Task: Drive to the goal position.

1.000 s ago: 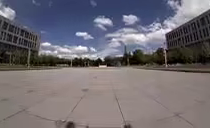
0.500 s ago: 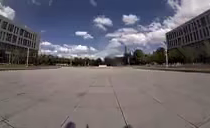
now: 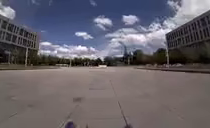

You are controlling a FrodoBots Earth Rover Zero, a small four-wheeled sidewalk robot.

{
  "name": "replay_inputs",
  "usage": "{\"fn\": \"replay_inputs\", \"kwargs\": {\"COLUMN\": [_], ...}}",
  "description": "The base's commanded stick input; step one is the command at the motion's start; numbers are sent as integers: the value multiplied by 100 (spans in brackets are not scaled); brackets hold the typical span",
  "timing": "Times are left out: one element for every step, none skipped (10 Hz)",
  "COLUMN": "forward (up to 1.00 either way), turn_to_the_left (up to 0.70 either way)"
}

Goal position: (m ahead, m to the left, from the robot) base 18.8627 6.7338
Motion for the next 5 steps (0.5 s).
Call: {"fn": "replay_inputs", "kwargs": {"forward": [70, 70, 70, 70, 70], "turn_to_the_left": [0, 0, 0, 0, 0]}}
